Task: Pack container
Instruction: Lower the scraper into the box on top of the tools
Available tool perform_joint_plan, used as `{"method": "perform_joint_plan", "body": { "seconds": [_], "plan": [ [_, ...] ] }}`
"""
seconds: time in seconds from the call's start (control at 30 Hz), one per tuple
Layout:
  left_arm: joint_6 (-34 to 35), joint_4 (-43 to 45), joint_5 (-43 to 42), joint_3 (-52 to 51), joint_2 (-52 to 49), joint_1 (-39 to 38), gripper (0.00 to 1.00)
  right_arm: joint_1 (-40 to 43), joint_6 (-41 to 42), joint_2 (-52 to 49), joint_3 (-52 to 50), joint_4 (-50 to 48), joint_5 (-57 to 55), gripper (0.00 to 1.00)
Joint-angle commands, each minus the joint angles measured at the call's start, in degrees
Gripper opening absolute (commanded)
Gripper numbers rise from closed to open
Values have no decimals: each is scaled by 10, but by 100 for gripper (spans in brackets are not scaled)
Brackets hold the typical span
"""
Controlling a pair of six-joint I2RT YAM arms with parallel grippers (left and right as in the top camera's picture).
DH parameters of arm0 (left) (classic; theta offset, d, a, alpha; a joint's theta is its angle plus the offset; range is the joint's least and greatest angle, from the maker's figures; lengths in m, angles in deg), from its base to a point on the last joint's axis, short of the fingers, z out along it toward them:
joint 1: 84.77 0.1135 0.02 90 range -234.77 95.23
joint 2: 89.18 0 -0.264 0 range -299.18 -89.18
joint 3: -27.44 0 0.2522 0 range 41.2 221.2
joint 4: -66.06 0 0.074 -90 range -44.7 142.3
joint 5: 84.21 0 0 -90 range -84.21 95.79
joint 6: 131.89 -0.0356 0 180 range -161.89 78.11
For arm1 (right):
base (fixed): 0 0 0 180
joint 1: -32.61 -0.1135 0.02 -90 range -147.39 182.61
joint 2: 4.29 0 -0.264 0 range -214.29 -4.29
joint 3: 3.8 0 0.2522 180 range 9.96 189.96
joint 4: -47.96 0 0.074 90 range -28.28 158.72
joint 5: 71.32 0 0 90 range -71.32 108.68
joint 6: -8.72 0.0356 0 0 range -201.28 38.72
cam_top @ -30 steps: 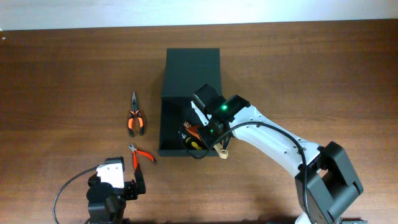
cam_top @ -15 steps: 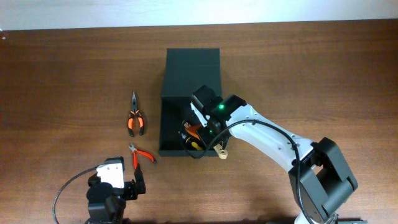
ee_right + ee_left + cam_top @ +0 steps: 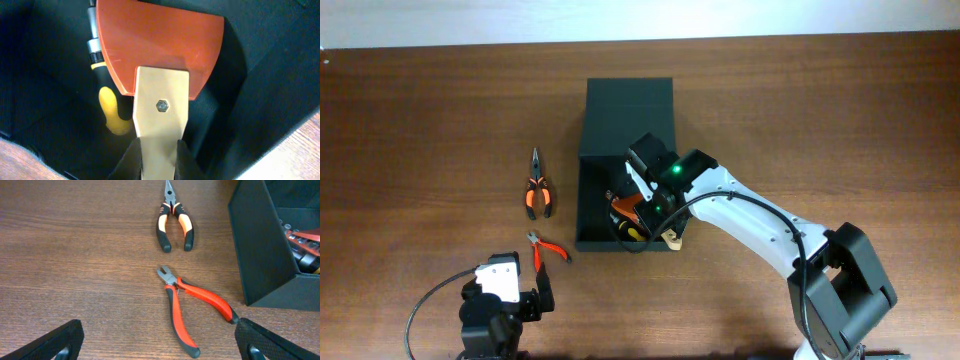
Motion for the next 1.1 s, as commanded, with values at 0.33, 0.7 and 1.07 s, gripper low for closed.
{"method": "perform_joint_plan", "body": {
  "seconds": [0.33, 0.7, 1.07],
  "plan": [
    [6, 2, -2, -3, 5, 2, 99, -3, -5, -21, 0, 25, 7, 39],
    [6, 2, -2, -3, 5, 2, 99, -3, -5, -21, 0, 26, 21, 4],
    [6, 2, -2, -3, 5, 2, 99, -3, -5, -1, 53, 67, 20, 4]
  ]
}}
